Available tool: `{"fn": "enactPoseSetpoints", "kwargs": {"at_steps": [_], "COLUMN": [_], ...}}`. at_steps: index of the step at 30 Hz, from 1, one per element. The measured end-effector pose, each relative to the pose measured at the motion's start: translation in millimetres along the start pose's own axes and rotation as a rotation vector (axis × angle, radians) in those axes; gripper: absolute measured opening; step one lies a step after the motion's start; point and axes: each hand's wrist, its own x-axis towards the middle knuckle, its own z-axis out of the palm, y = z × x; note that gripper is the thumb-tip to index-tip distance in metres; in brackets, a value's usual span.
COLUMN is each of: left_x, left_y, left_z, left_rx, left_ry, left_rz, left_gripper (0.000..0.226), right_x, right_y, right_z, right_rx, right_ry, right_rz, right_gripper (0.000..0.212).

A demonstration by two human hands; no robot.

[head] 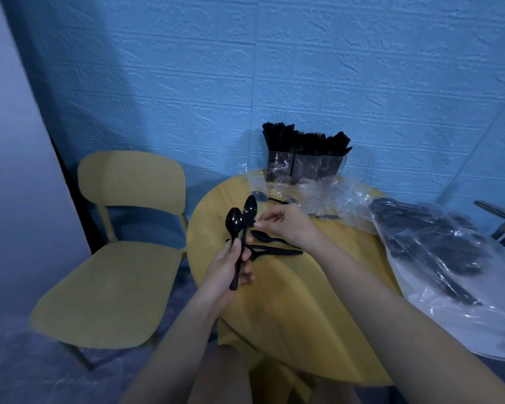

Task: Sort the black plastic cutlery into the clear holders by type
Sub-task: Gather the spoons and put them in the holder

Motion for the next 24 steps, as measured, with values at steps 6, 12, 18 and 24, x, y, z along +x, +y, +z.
{"fn": "enactPoseSetpoints", "kwargs": {"at_steps": [6,12,18,24], "left_x": [0.9,2.0,3.9,10.0], "left_y": [3.1,2.2,1.4,-0.2], "left_z": [-26.1,-30.2,-27.6,-18.5], "left_rx": [-0.055,0.000,0.020,0.094], "left_ry": [0.065,0.070,0.141,0.220], "left_rz": [0.059,0.079,0.087,0.069], "left_gripper": [0.028,0.029,0.022,0.025], "right_x": [-0.3,-8.6,-7.0,-13.4], "right_y": [28.4,27.5,25.7,24.6], "right_z": [-2.2,1.0,11.5,9.5], "right_rx": [-0.608,-0.588,-0.580,-0.526], "right_ry": [-0.242,-0.330,-0.306,-0.151], "right_rz": [0.041,-0.052,-0.064,-0.020], "right_gripper": [0.064,0.063,0.036,0.028]}}
